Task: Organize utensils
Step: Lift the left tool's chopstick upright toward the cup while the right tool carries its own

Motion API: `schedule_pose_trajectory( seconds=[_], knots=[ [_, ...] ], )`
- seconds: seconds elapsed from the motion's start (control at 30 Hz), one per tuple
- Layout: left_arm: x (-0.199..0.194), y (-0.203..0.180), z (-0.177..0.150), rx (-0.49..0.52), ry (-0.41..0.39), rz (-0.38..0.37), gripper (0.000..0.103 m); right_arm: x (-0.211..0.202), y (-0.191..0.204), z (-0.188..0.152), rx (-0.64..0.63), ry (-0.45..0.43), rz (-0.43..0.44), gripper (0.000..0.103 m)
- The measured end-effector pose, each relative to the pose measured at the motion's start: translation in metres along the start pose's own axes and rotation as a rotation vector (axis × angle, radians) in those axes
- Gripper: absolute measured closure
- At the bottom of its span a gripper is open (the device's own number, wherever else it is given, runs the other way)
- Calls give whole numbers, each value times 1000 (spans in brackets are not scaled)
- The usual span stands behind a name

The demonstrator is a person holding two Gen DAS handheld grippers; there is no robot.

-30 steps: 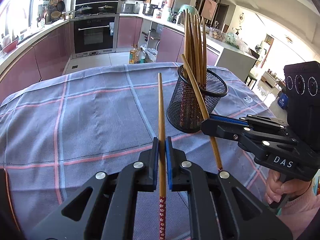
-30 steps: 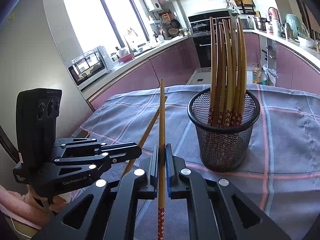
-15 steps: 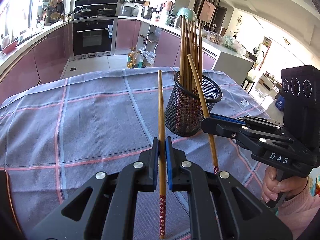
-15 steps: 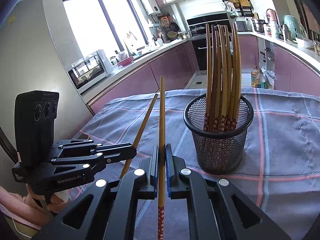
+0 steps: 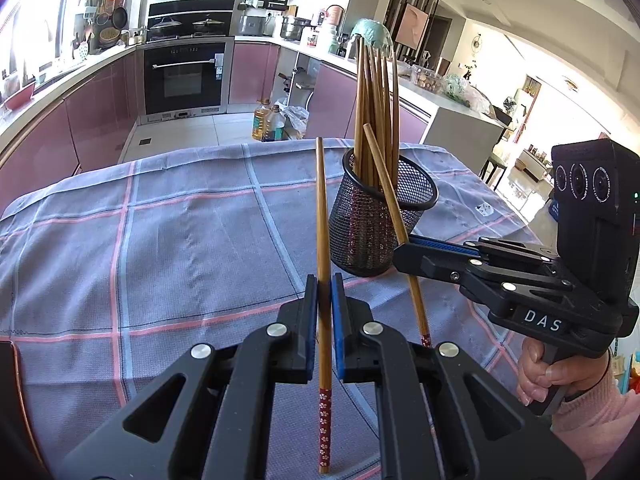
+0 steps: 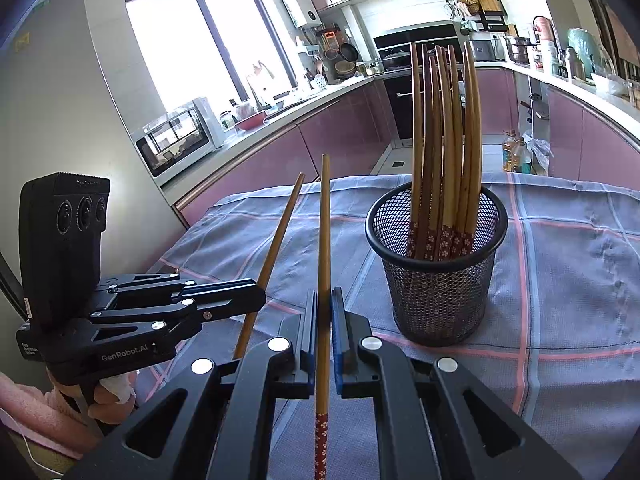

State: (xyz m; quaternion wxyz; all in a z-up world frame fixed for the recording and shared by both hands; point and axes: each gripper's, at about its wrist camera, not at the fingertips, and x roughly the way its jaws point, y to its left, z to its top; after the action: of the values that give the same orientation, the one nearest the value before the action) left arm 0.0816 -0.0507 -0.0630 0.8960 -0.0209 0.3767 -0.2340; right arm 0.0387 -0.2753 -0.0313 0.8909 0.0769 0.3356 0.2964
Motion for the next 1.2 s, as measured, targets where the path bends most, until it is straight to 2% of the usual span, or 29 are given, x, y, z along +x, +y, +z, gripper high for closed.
schedule_pose_trajectory(
  seconds=[0.53, 0.9, 1.2],
  knots=[
    [-7, -6, -2, 15, -1, -17, 95, 11, 10, -4, -48, 43, 28, 97],
    [-3, -8, -4, 28, 21, -55, 95, 9, 16, -4, -78, 21, 54, 97],
    [0, -9, -4, 32, 24, -52, 95, 8, 12, -1, -60, 17, 32, 97]
  ],
)
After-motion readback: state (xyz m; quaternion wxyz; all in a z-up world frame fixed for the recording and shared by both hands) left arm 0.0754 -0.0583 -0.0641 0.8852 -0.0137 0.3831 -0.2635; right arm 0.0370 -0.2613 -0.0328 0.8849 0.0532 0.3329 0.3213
